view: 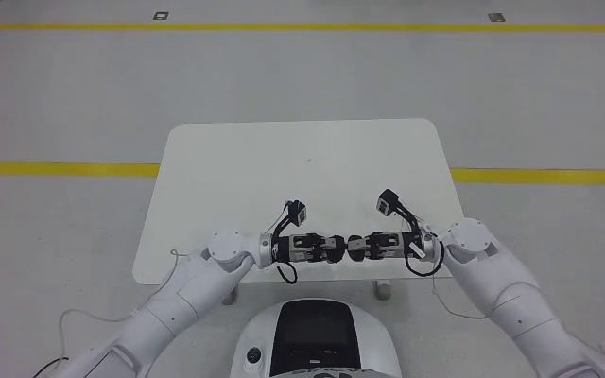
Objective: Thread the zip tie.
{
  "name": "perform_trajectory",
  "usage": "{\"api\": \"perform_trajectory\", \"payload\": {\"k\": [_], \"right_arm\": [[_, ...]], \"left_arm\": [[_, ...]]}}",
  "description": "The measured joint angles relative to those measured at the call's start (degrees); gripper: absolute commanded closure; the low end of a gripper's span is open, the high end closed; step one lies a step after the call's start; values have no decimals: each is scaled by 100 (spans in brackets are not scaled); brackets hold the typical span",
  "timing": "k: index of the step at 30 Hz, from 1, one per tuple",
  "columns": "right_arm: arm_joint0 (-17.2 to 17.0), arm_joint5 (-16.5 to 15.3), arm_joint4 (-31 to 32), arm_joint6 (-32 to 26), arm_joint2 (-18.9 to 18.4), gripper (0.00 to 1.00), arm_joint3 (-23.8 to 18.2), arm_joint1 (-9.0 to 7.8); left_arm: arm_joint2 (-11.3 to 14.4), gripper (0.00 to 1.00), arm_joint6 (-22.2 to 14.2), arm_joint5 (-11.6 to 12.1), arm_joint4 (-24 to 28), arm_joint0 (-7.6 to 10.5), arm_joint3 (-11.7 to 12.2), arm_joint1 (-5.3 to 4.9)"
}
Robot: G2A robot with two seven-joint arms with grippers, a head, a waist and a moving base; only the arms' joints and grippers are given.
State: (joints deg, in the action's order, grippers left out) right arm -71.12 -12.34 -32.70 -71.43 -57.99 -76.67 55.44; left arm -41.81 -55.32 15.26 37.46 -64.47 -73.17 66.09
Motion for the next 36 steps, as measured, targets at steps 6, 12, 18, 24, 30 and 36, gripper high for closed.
{"api": "perform_trajectory", "payload": {"k": [6,12,18,24,30,36], "right_arm": [[22,-19,15,-48,12,100,36,18],[45,-9,25,-56,29,100,70,39],[64,-64,106,-103,55,50,50,56],[33,-146,71,-246,24,0,9,55],[-60,-165,56,-111,-117,0,-84,31],[-129,-187,4,87,-212,0,-186,26]], "left_arm": [[23,87,-15,-10,16,31,47,20],[43,100,-29,-27,21,54,89,36],[61,100,-49,-30,32,68,120,51],[28,100,-71,10,51,63,143,49],[-7,100,-40,36,43,22,140,39],[-54,100,15,58,-15,-41,106,17]]}}
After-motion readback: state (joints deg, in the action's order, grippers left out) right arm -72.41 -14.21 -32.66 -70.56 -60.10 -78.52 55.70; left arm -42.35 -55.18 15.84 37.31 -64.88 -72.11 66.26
